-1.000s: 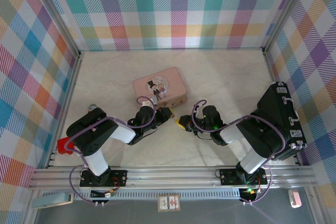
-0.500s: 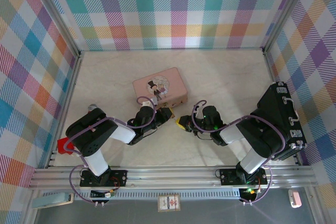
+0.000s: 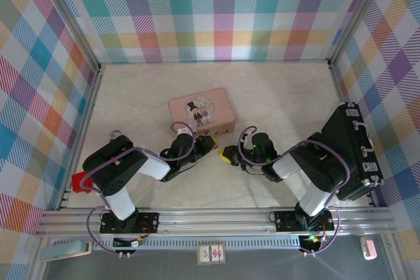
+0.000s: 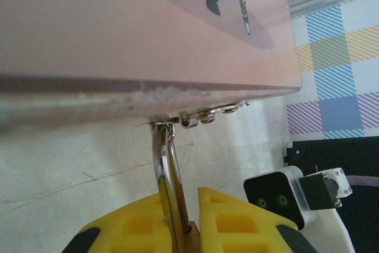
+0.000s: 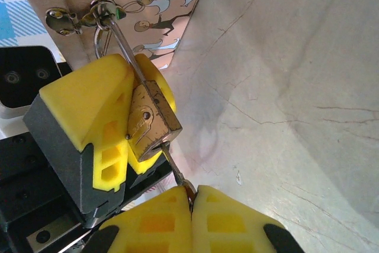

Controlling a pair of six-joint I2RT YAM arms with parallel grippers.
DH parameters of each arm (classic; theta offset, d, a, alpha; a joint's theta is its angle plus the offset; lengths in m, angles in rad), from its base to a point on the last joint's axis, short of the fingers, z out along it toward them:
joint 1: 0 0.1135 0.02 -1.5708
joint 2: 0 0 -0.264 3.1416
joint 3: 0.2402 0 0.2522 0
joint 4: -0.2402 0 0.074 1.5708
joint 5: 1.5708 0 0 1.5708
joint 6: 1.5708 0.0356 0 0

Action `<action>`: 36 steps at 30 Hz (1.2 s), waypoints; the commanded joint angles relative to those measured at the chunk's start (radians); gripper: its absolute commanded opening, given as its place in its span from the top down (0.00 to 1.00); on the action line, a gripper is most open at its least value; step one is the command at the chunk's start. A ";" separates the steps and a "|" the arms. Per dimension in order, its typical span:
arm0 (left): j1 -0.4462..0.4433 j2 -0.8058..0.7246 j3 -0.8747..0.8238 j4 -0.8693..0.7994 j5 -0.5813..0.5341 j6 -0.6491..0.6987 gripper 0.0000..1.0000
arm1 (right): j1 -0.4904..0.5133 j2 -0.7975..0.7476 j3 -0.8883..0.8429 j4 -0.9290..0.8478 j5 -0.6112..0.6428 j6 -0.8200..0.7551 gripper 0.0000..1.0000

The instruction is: Unlock the padlock with the key

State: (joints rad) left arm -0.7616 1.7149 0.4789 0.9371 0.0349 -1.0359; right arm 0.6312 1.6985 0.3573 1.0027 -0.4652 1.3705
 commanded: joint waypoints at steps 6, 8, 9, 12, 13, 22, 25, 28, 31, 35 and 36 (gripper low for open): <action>-0.050 -0.035 0.049 0.134 0.108 -0.079 1.00 | 0.002 0.003 0.052 0.105 0.036 0.035 1.00; -0.053 -0.036 0.052 0.134 0.106 -0.079 1.00 | 0.003 0.007 0.053 0.116 0.038 0.044 1.00; -0.052 -0.036 0.052 0.134 0.105 -0.081 1.00 | 0.003 0.009 0.054 0.118 0.040 0.052 1.00; -0.056 -0.038 0.047 0.136 0.096 -0.082 1.00 | -0.004 0.027 0.055 0.165 0.049 0.100 1.00; -0.058 -0.040 0.048 0.135 0.094 -0.081 1.00 | -0.005 0.035 0.057 0.188 0.048 0.117 1.00; -0.063 -0.049 0.044 0.137 0.078 -0.082 1.00 | -0.005 0.069 0.059 0.225 0.060 0.150 1.00; -0.064 -0.053 0.040 0.140 0.076 -0.084 1.00 | -0.007 0.061 0.052 0.209 0.070 0.139 1.00; -0.068 -0.058 0.028 0.173 0.071 -0.099 1.00 | -0.008 0.076 0.052 0.226 0.071 0.150 1.00; -0.076 -0.078 0.021 0.184 0.059 -0.115 1.00 | -0.018 0.109 0.048 0.296 0.075 0.195 1.00; -0.092 -0.089 0.032 0.168 0.055 -0.112 1.00 | -0.022 0.116 0.066 0.310 0.074 0.216 1.00; -0.094 -0.085 0.032 0.169 0.053 -0.113 1.00 | -0.022 0.114 0.071 0.303 0.073 0.216 1.00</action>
State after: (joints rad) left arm -0.7731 1.6989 0.4835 0.9180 -0.0566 -1.0805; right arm 0.6266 1.8076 0.3668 1.1881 -0.4770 1.5600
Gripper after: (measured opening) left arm 0.121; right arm 0.063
